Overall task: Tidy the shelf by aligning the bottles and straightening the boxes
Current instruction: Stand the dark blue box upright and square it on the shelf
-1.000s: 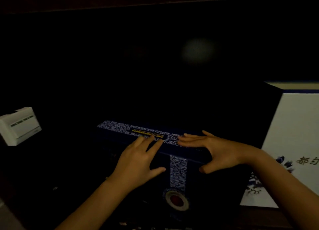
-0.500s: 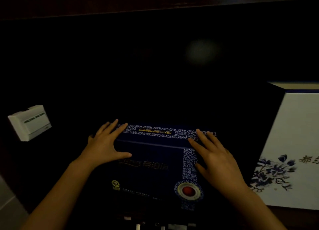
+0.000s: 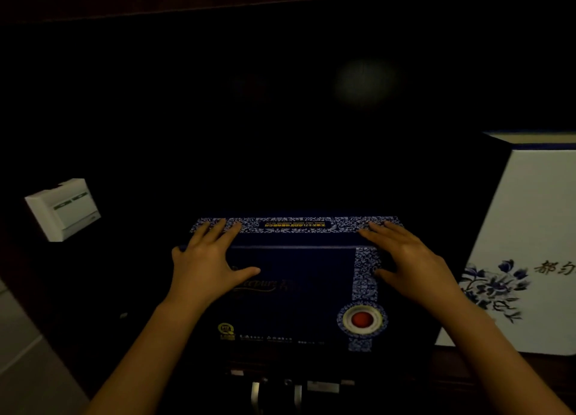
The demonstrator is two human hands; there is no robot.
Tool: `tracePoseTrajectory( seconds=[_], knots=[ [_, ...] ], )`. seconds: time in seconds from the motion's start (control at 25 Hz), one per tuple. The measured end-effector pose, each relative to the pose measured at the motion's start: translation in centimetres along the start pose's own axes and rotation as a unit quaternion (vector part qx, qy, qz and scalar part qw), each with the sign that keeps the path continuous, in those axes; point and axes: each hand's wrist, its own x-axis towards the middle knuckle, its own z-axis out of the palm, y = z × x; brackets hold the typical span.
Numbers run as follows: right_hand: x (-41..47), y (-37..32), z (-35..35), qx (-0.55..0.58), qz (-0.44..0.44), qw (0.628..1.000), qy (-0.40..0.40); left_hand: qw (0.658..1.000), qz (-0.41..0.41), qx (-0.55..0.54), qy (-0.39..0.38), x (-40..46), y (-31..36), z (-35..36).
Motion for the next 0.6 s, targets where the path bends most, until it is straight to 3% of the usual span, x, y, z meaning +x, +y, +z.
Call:
tracePoseTrajectory(
  seconds=[0.6],
  knots=[
    [-0.4,0.3,-0.5,-0.033,0.016,0.997,0.064,1.0,-0.005,-0.014,-0.008,-0.2,1.4,0.1]
  ],
)
